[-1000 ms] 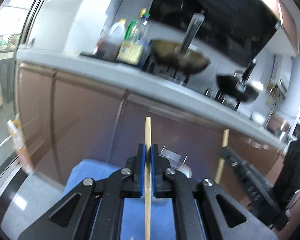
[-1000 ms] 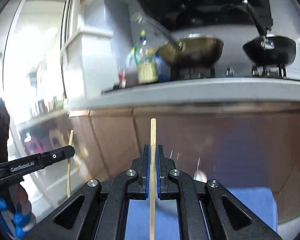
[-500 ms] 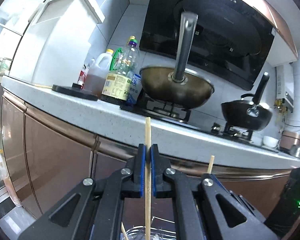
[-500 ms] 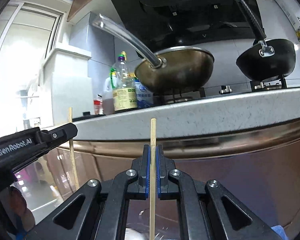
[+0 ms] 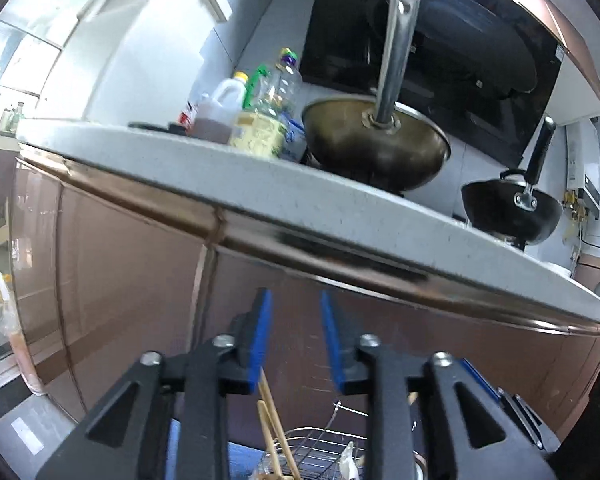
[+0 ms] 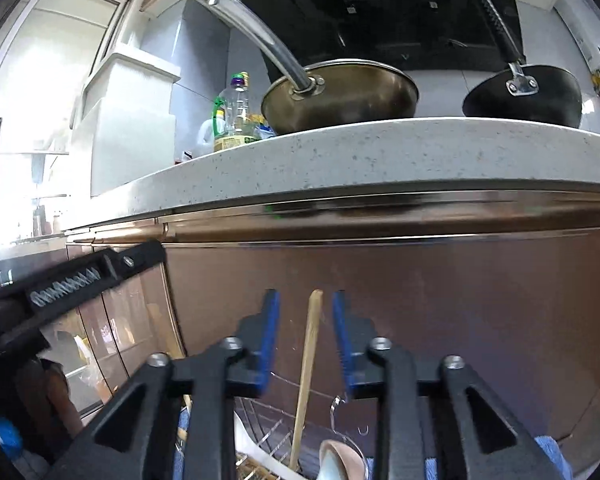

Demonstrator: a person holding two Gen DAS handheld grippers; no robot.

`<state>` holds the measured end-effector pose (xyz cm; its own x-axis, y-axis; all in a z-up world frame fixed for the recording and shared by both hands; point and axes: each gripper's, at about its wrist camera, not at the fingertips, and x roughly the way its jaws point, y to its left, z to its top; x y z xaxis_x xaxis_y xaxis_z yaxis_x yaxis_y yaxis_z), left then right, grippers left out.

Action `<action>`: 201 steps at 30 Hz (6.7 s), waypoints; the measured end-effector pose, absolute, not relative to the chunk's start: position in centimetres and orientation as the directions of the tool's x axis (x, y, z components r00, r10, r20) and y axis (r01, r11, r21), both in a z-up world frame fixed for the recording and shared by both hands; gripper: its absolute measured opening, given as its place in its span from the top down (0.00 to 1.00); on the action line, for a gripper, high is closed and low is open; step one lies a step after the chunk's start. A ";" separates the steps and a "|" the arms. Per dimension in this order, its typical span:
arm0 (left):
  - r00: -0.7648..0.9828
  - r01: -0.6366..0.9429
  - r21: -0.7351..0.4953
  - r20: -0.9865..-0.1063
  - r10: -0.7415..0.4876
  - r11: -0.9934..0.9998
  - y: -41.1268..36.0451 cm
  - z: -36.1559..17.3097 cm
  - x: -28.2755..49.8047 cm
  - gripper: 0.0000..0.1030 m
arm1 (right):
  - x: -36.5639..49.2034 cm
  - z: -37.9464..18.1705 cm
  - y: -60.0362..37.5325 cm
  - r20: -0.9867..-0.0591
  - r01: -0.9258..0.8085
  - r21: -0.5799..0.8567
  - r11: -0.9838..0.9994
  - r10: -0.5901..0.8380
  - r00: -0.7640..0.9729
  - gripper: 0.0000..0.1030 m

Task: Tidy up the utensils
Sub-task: 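Lift both chopsticks over the holder and open both tools to drop them, then withdraw both open tools back toward the last two chopsticks, then grasp a chopstick with the right tool while the left tool grasps the last one, then lift both chopsticks over the holder and open both tools to drop them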

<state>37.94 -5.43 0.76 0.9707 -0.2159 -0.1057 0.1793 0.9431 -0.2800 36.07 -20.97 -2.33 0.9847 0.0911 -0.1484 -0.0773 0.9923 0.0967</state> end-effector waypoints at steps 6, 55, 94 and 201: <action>0.978 0.140 -0.246 -0.118 -0.173 0.959 -3.2 3.4 34.1 0.72 | 33.0 0.1 -22.0 -0.170 -0.050 0.127 0.991 0.071 0.983 0.70; 0.797 -0.050 0.073 -0.598 0.084 0.996 2.8 -0.8 13.3 0.60 | 7.1 -0.9 -20.8 -0.504 -0.005 0.172 0.985 0.092 0.859 0.49; 0.242 0.087 -0.169 -0.952 -0.185 0.982 9.9 -15.8 28.6 0.60 | 29.8 -16.5 -9.8 -0.948 -0.164 0.236 0.958 0.264 0.177 0.71; 0.949 0.177 -0.187 -0.228 -0.218 0.966 -1.1 7.5 24.4 0.48 | 21.5 5.0 -21.2 -0.220 -0.024 0.080 0.997 0.041 0.975 0.42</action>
<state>24.41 -1.14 7.53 0.9489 -0.2184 -0.2277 0.1775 0.9662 -0.1871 21.47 -21.21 5.01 0.9747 0.0412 -0.2199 -0.0241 0.9965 0.0799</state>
